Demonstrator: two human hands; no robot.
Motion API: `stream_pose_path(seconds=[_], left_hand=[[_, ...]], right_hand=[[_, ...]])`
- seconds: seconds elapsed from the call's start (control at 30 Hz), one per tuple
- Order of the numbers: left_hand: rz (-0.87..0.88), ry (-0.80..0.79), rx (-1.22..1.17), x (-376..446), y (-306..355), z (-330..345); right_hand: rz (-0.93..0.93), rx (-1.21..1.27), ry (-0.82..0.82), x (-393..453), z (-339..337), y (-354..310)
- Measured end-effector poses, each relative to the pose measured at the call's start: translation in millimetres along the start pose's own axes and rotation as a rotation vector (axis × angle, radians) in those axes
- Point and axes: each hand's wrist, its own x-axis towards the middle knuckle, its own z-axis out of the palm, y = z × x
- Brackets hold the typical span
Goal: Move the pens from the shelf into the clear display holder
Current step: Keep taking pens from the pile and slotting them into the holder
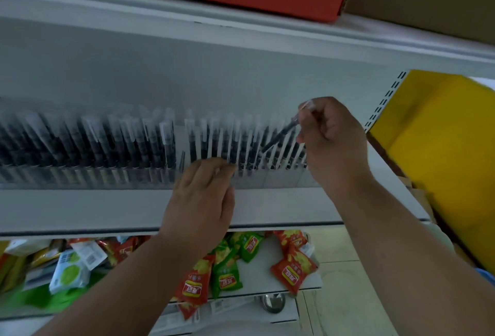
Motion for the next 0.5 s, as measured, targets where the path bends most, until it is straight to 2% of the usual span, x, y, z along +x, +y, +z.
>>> stream_pose_path(seconds=[0.13, 0.23, 0.5], left_hand=[[-0.002, -0.104, 0.146, -4.2, -3.8, 11.1], [-0.003, -0.096, 0.15, -2.6, -5.3, 9.5], [0.027, -0.123, 0.196, 0.7, -6.9, 5.1]], right_hand=[[-0.102, -0.229, -0.205, 5.6, 8.0, 6.1], [-0.123, -0.324, -0.351, 5.9, 19.1, 9.2], [-0.091, -0.371, -0.346, 12.8, 29.8, 2.3]])
